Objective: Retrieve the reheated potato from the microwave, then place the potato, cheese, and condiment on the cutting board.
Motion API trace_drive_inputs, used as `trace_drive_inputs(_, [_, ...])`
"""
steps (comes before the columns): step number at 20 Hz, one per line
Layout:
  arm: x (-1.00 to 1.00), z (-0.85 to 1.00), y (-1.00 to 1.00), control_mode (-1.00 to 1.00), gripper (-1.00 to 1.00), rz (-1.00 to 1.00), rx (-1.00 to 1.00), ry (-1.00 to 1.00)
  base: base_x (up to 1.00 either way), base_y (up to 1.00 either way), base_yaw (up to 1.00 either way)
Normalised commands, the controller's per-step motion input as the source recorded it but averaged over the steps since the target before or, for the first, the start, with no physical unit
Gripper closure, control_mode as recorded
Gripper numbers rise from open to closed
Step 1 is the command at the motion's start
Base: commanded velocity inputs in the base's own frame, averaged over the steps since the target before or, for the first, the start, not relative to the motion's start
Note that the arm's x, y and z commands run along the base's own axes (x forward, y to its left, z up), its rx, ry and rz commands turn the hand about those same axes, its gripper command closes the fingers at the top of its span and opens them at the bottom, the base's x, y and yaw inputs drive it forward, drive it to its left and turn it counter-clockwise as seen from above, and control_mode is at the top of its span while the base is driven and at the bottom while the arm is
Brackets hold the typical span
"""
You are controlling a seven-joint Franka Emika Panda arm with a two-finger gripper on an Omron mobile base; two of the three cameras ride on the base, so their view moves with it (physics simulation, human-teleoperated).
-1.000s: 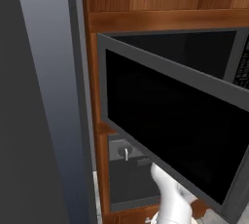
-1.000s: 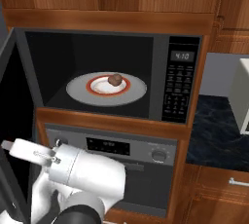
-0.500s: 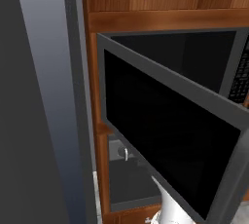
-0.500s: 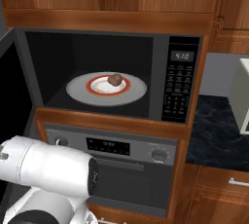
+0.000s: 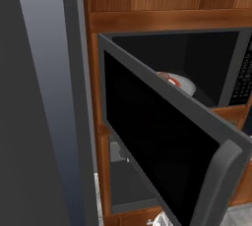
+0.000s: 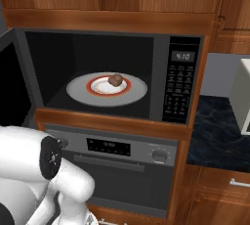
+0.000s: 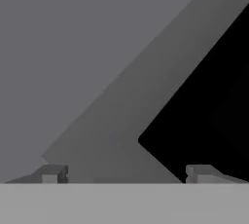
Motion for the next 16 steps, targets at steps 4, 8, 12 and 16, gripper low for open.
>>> trace_drive_inputs(4, [-0.23, 0.11, 0.49, -1.00, -1.00, -0.01, 0.00, -0.08, 0.00, 0.00, 0.00])
trace_drive_inputs(8, [0.01, 0.17, -0.72, -1.00, -1.00, -0.15, -0.07, -0.15, 0.00, 0.00, 0.00])
trace_drive_inputs(12, [0.27, 0.04, -1.00, -1.00, -1.00, -0.25, -0.13, -0.09, 0.00, 0.00, 0.00])
trace_drive_inputs(16, [0.89, 0.01, -0.91, -1.00, -1.00, -0.32, -0.15, 0.00, 0.00, 0.00, 0.00])
